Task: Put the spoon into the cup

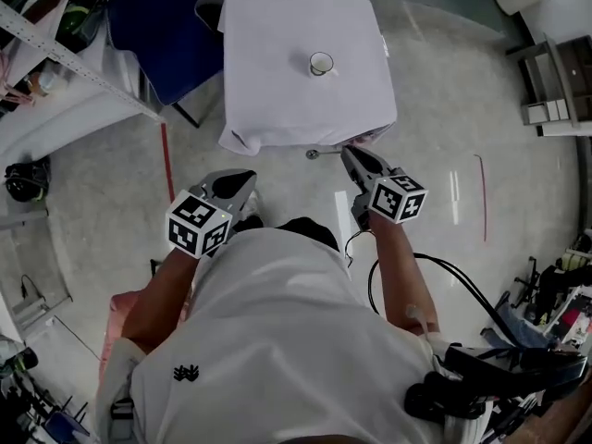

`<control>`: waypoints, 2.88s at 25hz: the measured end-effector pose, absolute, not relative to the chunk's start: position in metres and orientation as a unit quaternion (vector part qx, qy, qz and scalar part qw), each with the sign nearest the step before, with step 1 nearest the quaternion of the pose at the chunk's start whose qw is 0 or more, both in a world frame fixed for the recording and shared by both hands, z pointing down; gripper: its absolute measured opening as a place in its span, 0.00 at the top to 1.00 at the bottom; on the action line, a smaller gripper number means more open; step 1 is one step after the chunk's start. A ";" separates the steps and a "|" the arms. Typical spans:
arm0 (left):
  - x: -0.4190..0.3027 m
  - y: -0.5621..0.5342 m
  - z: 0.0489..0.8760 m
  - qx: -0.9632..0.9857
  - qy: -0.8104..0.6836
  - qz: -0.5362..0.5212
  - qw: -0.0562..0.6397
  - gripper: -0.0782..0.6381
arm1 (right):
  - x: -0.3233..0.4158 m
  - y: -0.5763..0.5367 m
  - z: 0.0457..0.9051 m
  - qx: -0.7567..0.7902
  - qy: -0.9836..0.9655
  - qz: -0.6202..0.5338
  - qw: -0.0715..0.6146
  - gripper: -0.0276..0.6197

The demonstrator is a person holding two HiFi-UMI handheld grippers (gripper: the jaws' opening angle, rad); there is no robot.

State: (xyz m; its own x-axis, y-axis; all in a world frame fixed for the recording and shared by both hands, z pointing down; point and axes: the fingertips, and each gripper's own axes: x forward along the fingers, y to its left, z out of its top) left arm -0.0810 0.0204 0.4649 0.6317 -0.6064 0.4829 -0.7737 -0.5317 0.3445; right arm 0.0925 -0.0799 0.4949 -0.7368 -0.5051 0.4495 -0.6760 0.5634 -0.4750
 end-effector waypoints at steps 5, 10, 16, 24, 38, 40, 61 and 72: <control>-0.114 -0.014 0.478 0.864 -0.387 0.166 0.275 0.88 | 0.080 -0.130 0.491 0.376 -0.863 0.315 0.121 0.89; -0.105 -0.048 0.483 0.859 -0.390 0.166 0.288 0.88 | 0.098 -0.193 0.492 0.391 -0.858 0.311 0.118 0.89; -0.083 -0.108 0.473 0.843 -0.421 0.173 0.288 0.88 | 0.120 -0.285 0.512 0.385 -0.859 0.315 0.123 0.89; -0.064 -0.194 0.458 0.821 -0.466 0.177 0.278 0.88 | 0.114 -0.387 0.559 0.342 -0.870 0.324 0.144 0.89; -0.073 -0.254 0.477 0.758 -0.538 0.195 0.313 0.88 | 0.071 -0.453 0.667 0.268 -0.869 0.350 0.224 0.89; -0.074 -0.259 0.478 0.753 -0.542 0.196 0.317 0.88 | 0.065 -0.455 0.674 0.259 -0.869 0.352 0.230 0.89; -0.071 -0.275 0.484 0.745 -0.541 0.218 0.322 0.88 | 0.055 -0.456 0.704 0.239 -0.875 0.339 0.249 0.88; -0.079 -0.261 0.477 0.758 -0.534 0.215 0.306 0.88 | 0.060 -0.453 0.696 0.254 -0.874 0.332 0.248 0.64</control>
State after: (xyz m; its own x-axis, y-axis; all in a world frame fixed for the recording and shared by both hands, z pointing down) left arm -0.0794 -0.2614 0.4767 0.3372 -0.6784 0.6527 -0.9414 -0.2418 0.2351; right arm 0.0601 -0.4534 0.6962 -0.7487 -0.2794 0.6011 -0.6077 0.6515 -0.4541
